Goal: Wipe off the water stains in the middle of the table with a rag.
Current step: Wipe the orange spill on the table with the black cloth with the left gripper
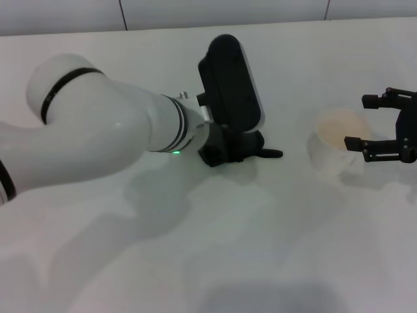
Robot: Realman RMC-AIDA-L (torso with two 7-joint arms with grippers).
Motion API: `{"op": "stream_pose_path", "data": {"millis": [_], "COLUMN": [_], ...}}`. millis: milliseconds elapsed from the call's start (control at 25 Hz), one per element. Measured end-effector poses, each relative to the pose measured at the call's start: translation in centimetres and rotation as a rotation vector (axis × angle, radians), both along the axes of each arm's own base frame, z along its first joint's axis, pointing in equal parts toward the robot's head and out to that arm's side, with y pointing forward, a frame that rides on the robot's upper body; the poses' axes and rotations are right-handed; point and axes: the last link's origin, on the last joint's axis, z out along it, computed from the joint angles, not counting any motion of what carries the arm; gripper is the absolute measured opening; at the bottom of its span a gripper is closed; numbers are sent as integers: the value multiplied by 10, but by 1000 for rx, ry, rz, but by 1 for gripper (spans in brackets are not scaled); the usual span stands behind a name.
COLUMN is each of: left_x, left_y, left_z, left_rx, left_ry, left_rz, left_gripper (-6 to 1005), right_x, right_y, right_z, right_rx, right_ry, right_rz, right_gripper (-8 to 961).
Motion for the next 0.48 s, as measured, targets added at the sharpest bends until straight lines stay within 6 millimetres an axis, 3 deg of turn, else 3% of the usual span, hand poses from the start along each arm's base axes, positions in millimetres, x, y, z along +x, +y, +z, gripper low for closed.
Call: {"op": "stream_pose_path", "data": {"millis": [240, 480], "left_x": [7, 13], "left_y": [-4, -4], "left_z": [-7, -8], "left_rx": [1, -2], "left_ry": [-17, -89], "left_rz": [-80, -46], "left_gripper": [63, 63], "right_x": [0, 1], "right_y": [0, -1], "right_z": [0, -1], "right_rx": [0, -1], "right_ry": [1, 2], "right_rz": [-2, -4], "right_gripper": [868, 868]}}
